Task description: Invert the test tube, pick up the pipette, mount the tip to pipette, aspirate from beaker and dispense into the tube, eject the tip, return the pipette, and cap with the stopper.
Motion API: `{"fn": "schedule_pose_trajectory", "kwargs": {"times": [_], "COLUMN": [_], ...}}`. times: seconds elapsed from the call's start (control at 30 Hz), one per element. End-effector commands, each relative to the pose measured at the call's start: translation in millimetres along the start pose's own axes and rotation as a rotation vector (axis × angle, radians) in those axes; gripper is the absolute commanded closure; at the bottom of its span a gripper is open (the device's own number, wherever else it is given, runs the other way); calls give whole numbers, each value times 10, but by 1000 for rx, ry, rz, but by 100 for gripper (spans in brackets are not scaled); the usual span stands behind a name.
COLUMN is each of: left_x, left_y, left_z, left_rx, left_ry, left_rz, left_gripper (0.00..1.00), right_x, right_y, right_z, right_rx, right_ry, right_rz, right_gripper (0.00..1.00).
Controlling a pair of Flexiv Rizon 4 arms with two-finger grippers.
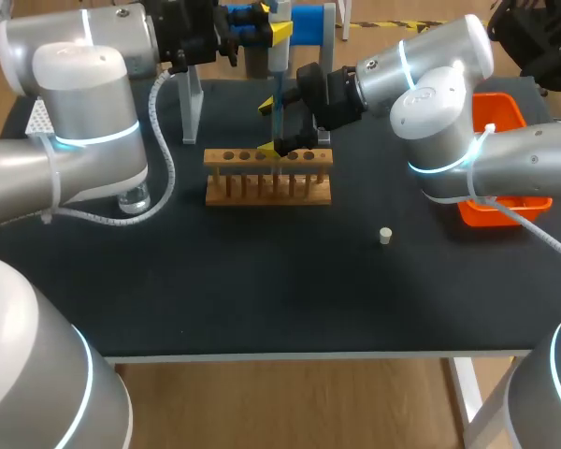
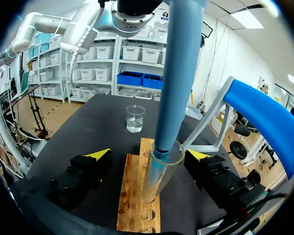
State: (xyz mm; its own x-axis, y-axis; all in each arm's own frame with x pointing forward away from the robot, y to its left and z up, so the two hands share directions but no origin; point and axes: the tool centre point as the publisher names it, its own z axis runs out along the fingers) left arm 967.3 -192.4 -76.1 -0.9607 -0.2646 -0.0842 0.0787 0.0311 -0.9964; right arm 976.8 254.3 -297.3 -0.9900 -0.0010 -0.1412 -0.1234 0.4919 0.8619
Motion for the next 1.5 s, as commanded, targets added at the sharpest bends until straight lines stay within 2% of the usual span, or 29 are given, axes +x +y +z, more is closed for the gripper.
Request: {"fn": "schedule_pose_trajectory", "kwargs": {"times": [0.03, 1.23, 1.5], "left_x": [4, 0, 0], "left_y": [11, 45, 45], "left_z": [11, 19, 19], "left_rx": [4, 0, 0], "left_ry": [-4, -12, -12], "left_rz": [2, -4, -4], "left_gripper": [100, 100, 100], "right_x": [-1, -1, -7], "right_y": [2, 2, -12], "right_z": [-8, -8, -218], "right_rx": [1, 1, -5], "right_ry": [1, 1, -11], "right_rz": [0, 0, -11], "right_gripper": [0, 0, 0]}}
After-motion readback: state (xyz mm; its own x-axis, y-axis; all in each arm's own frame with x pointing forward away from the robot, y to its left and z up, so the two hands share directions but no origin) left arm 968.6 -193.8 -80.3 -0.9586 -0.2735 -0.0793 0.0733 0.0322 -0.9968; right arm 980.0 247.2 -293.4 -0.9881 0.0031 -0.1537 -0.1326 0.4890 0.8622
